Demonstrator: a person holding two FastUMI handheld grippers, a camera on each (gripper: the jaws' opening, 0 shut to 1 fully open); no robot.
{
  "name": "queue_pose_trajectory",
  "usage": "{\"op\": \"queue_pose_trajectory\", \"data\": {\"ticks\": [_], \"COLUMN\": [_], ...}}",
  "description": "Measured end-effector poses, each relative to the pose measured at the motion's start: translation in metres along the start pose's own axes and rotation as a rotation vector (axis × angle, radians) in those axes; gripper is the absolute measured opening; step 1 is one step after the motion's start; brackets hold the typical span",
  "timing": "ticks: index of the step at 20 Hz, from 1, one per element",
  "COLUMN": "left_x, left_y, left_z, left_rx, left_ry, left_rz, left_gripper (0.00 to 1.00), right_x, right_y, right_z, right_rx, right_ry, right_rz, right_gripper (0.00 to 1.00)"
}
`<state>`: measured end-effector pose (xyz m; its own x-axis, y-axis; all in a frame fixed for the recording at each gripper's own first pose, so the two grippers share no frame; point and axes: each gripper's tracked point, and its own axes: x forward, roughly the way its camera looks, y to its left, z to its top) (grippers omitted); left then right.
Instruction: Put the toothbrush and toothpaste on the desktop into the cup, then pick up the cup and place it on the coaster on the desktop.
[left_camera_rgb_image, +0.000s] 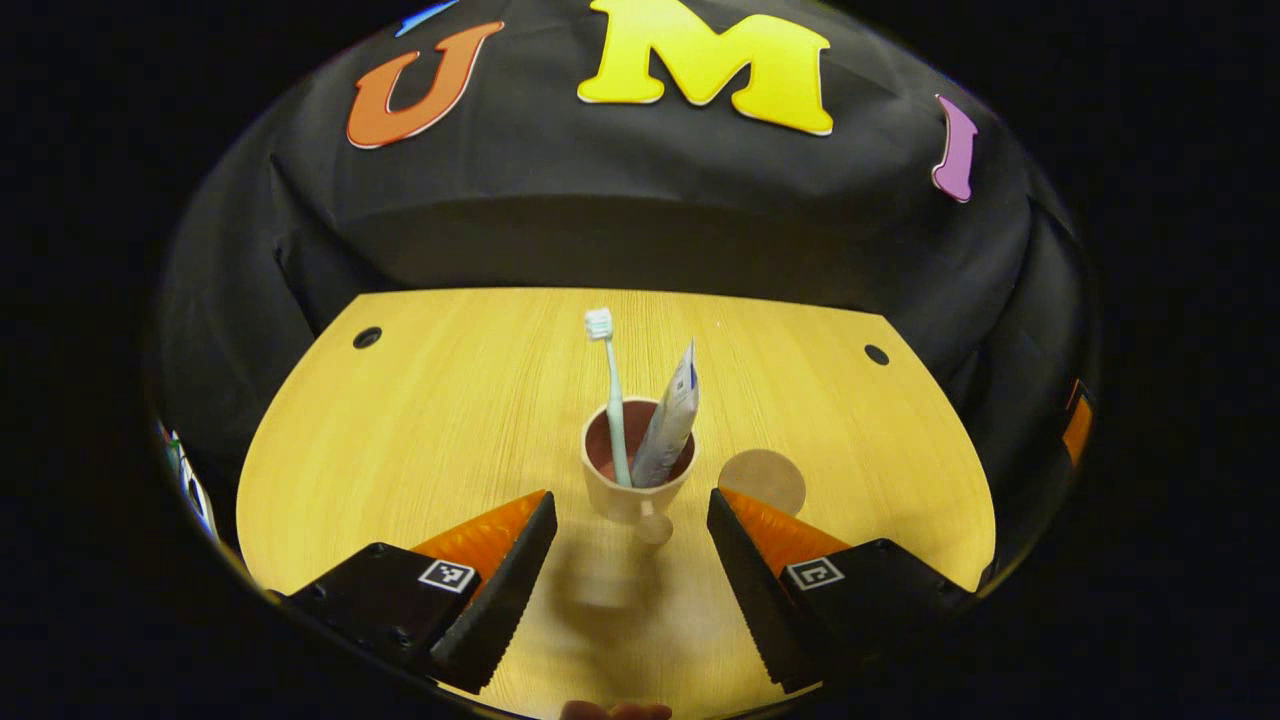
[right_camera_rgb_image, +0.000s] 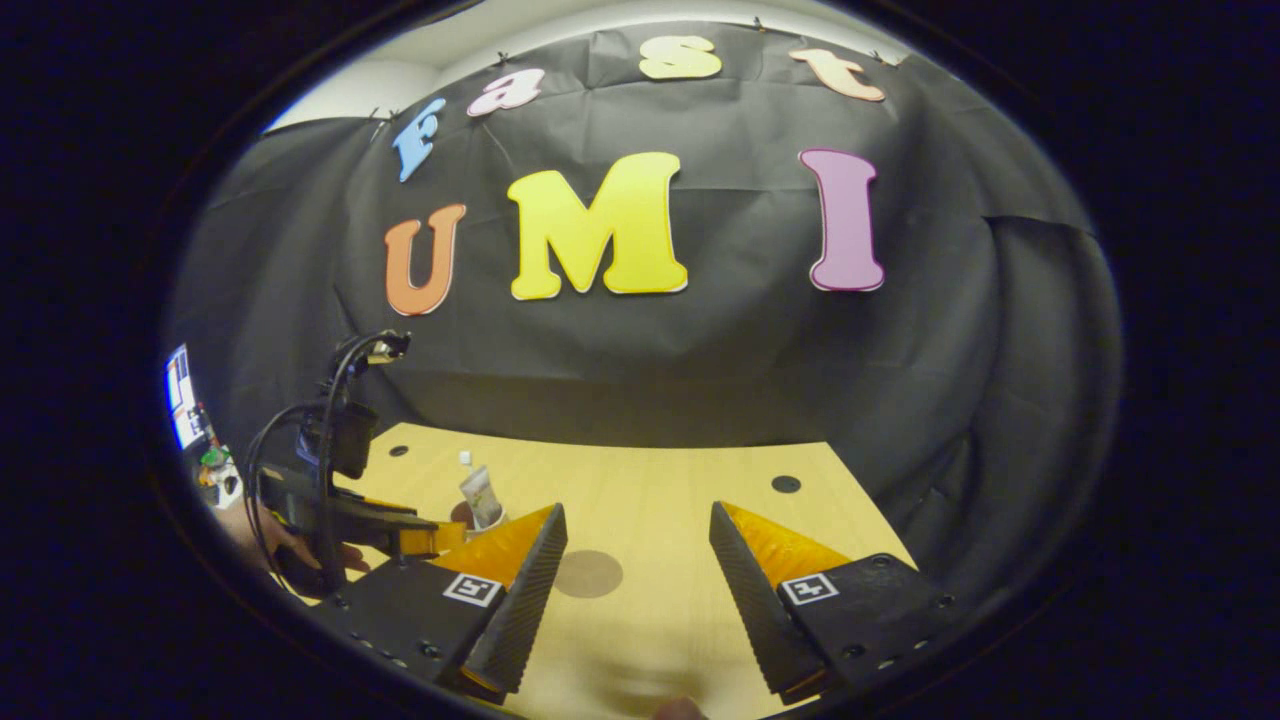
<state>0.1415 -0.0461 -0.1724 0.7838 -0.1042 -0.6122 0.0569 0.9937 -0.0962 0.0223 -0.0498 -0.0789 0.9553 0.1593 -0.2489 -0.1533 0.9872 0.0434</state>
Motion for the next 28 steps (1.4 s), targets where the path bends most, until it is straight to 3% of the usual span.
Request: {"op": "queue_pose_trajectory", "data": {"ticks": [10,14,15,16,18,20,21,22,23,24,26,28], "left_x": [0.039,0.04,0.039,0.038,0.037,0.035,0.033,0.032,0.03,0.027,0.023,0.017], "left_y": [0.002,0.001,0.0,0.0,-0.002,-0.004,-0.004,-0.005,-0.006,-0.006,-0.004,-0.005], "left_z": [-0.035,-0.044,-0.044,-0.043,-0.042,-0.04,-0.038,-0.035,-0.031,-0.027,-0.022,-0.015], "left_rx": [-0.007,-0.018,-0.016,-0.015,-0.016,-0.018,-0.015,-0.01,-0.005,-0.002,0.007,0.034], "left_ry": [0.182,0.225,0.23,0.231,0.242,0.251,0.25,0.25,0.247,0.241,0.24,0.23], "left_rz": [0.022,0.019,0.022,0.022,0.026,0.027,0.029,0.029,0.028,0.036,0.067,0.075], "left_gripper": [0.97,0.86,0.89,0.78,0.7,0.64,0.67,0.55,0.57,0.43,0.31,0.29], "right_x": [-0.006,-0.011,-0.012,-0.013,-0.015,-0.017,-0.019,-0.021,-0.023,-0.024,-0.027,-0.027], "right_y": [-0.027,-0.031,-0.032,-0.034,-0.037,-0.037,-0.038,-0.04,-0.041,-0.043,-0.046,-0.047], "right_z": [-0.008,-0.012,-0.013,-0.014,-0.017,-0.018,-0.019,-0.021,-0.022,-0.022,-0.024,-0.024], "right_rx": [0.027,0.031,0.033,0.037,0.049,0.063,0.063,0.06,0.056,0.055,0.058,0.071], "right_ry": [0.042,0.058,0.063,0.067,0.076,0.083,0.085,0.088,0.091,0.094,0.1,0.106], "right_rz": [-0.035,-0.04,-0.042,-0.045,-0.051,-0.052,-0.054,-0.058,-0.061,-0.063,-0.069,-0.07], "right_gripper": [0.86,0.86,0.86,0.86,0.86,0.86,0.86,0.86,0.86,0.86,0.86,0.86]}}
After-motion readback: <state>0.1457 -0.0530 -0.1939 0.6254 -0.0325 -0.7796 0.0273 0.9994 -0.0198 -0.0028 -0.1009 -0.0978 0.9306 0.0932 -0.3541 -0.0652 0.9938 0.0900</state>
